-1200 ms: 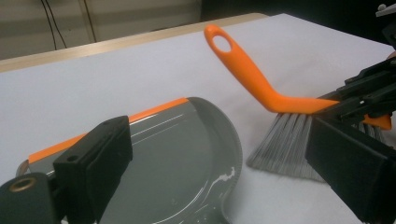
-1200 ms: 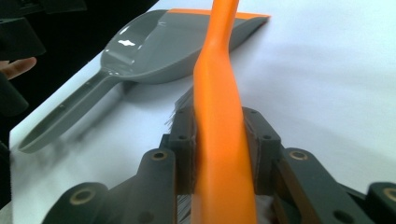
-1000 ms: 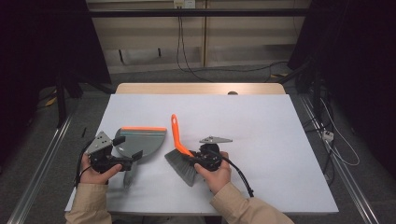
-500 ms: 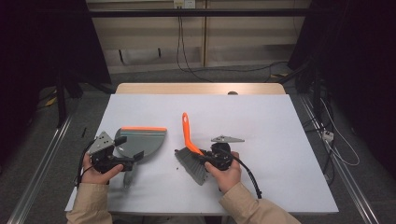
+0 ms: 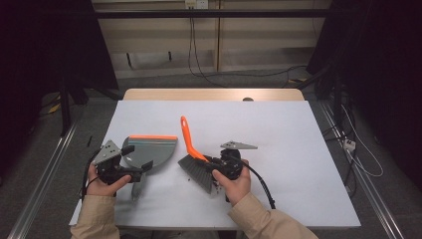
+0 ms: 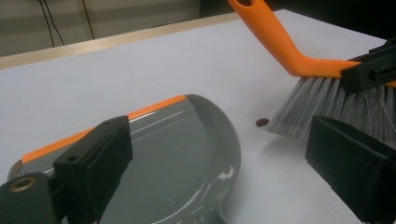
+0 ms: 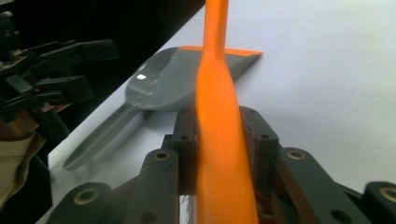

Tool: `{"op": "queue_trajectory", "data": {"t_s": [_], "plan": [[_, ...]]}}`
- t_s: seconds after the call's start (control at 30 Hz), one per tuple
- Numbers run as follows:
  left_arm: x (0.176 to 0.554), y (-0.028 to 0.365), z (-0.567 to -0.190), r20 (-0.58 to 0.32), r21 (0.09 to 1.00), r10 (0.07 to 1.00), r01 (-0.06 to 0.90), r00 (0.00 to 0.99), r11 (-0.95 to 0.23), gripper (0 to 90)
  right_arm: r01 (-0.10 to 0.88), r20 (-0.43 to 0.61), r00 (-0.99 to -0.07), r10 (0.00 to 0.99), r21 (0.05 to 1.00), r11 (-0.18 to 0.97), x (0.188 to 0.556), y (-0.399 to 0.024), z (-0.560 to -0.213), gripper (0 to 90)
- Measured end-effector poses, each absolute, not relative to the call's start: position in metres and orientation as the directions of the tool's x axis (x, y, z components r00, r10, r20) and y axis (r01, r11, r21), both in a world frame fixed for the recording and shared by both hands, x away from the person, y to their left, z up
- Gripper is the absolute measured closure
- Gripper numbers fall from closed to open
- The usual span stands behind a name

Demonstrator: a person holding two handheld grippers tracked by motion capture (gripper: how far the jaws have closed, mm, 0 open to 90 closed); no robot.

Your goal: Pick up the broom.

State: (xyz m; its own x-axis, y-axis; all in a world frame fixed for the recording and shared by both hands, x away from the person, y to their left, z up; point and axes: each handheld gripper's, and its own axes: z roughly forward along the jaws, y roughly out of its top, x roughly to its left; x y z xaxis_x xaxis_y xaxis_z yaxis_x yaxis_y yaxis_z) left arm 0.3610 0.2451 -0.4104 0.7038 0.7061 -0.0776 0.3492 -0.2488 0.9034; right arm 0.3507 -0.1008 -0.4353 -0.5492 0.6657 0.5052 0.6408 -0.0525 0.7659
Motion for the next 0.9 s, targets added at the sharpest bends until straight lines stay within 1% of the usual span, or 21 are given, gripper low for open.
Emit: {"op": "queue_trajectory", "data": {"t_s": [0.1, 0.23, 0.3, 0.37, 0.5, 0.67, 0.9], "plan": [[0.361, 0.246, -0.41, -0.074, 0.904, 0.705, 0.346, 0.705, -0.251, 7.5, 0.647, 0.509, -0.569, 0.646, 0.762, -0.03, 0.347, -0.088, -0.435, 70.9], [0.361, 0.246, -0.41, -0.077, 0.905, 0.707, 0.348, 0.703, -0.247, 7.5, 0.663, 0.51, -0.589, 0.627, 0.749, 0.013, 0.342, -0.072, -0.444, 71.0], [0.361, 0.246, -0.41, -0.077, 0.905, 0.707, 0.347, 0.703, -0.246, 7.4, 0.648, 0.468, -0.591, 0.657, 0.76, 0.042, 0.342, -0.07, -0.449, 70.7], [0.36, 0.246, -0.41, -0.08, 0.906, 0.706, 0.347, 0.703, -0.243, 7.4, 0.679, 0.499, -0.564, 0.658, 0.734, 0.026, 0.346, -0.076, -0.45, 70.6], [0.361, 0.246, -0.41, -0.076, 0.904, 0.707, 0.347, 0.703, -0.248, 7.5, 0.667, 0.462, -0.559, 0.688, 0.744, 0.042, 0.346, -0.088, -0.45, 70.2], [0.36, 0.245, -0.41, -0.074, 0.904, 0.706, 0.347, 0.705, -0.252, 7.5, 0.671, 0.468, -0.526, 0.71, 0.741, 0.009, 0.346, -0.106, -0.452, 70.1], [0.36, 0.245, -0.41, -0.072, 0.904, 0.706, 0.345, 0.704, -0.251, 7.5, 0.661, 0.445, -0.515, 0.732, 0.751, 0.009, 0.342, -0.119, -0.45, 70.1]]}}
